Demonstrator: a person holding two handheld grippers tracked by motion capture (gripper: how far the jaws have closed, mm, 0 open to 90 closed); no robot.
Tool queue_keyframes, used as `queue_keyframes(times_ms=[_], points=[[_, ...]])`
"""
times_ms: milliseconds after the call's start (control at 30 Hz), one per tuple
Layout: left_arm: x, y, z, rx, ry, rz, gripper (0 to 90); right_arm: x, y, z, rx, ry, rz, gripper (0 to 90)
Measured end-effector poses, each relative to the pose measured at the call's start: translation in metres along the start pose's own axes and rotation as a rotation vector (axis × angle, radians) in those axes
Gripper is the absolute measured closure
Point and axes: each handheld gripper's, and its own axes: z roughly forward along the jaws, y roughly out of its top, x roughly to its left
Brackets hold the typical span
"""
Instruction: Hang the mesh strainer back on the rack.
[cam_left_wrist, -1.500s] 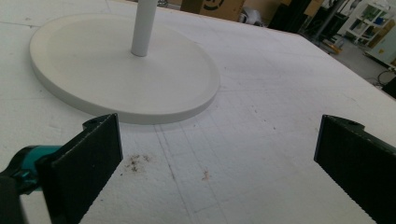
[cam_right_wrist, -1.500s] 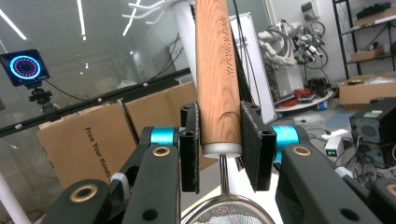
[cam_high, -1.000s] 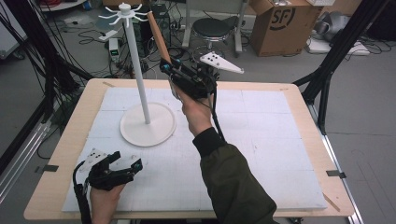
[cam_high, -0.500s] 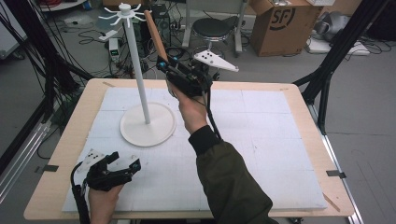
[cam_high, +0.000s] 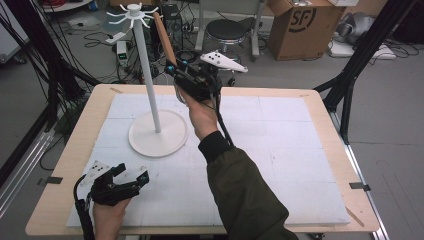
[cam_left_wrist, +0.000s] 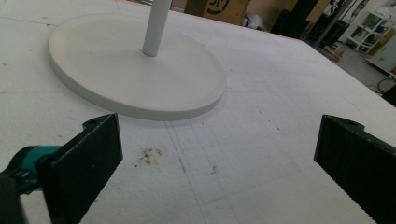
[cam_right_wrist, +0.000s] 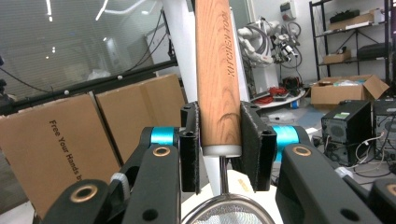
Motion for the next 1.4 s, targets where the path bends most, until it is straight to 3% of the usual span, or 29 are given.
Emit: queue_keyframes(times_ms=[333, 467, 667, 967, 1033, 1167, 1300, 1400], points=[[0.000, -0.001, -0.003, -0.001, 0.004, 0.002, 1.6, 0.000, -0.003, 0.003, 0.020, 0.002, 0.008, 69.7], [0.001, -0.001, -0.004, -0.003, 0.006, 0.004, 1.6, -0.003, -0.005, 0.004, 0.052, 0.000, 0.020, 49.5], [0.000, -0.001, -0.003, 0.005, 0.006, 0.011, 1.6, -0.006, -0.007, -0.001, 0.100, 0.006, 0.036, 41.0], [-0.002, -0.002, -0.005, -0.002, 0.013, 0.018, 1.6, -0.017, -0.019, -0.027, 0.168, -0.018, 0.054, 29.2], [-0.002, -0.002, -0.004, -0.001, 0.015, 0.019, 1.6, -0.018, -0.024, -0.032, 0.191, -0.016, 0.034, 28.9], [-0.003, -0.001, -0.003, 0.002, 0.014, 0.027, 1.6, -0.020, -0.031, -0.044, 0.200, -0.024, 0.034, 25.2], [-0.005, -0.001, 0.001, 0.014, 0.011, 0.039, 1.6, -0.023, -0.036, -0.056, 0.201, 0.008, 0.039, 18.2], [-0.006, -0.001, 0.003, 0.014, 0.010, 0.044, 1.6, -0.026, -0.040, -0.066, 0.195, 0.011, 0.028, 18.2]])
